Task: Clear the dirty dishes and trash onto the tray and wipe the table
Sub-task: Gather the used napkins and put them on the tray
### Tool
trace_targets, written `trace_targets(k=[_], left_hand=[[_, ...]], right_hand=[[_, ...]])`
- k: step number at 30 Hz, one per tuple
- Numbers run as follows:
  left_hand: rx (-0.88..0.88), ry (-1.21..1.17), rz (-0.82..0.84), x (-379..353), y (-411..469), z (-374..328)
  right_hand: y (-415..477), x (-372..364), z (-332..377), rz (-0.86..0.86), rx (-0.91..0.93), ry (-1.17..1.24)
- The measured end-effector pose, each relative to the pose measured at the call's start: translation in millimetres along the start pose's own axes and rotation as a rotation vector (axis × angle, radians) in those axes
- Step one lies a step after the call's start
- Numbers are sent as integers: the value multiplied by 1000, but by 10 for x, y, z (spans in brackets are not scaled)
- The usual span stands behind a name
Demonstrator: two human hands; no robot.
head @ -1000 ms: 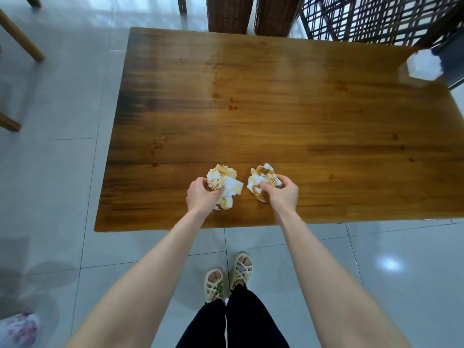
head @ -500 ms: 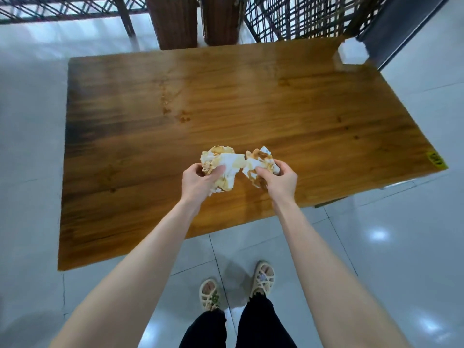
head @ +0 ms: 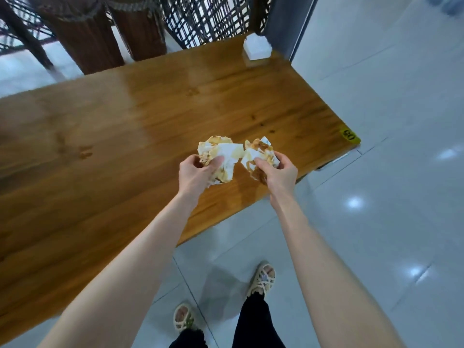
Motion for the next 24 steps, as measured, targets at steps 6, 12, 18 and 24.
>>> trace_targets(k=[6,12,18,24], left_hand=[[-9,28,44,-1473,132,-460],[-42,52,77,-2752,248,-869],[-38,90,145,-3885,542,-1169],[-37,95,178,-4848,1093,-1382]], right_hand=[[906,1099,466,-54,9,22],[1720,2037,823,-95,4,53],[2529,2751,1028,-167,3,91],[3540,3156,1141,-189,-28,99]])
Point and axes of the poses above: each hand's wrist, its own y-axis towards the middle knuckle, its own x-axis out of the back of the hand, z = x × y, the point moved 7 cm from there along y, towards the middle knuckle, and after that the axes turned 6 degrees about y, right-handed, at the moved point
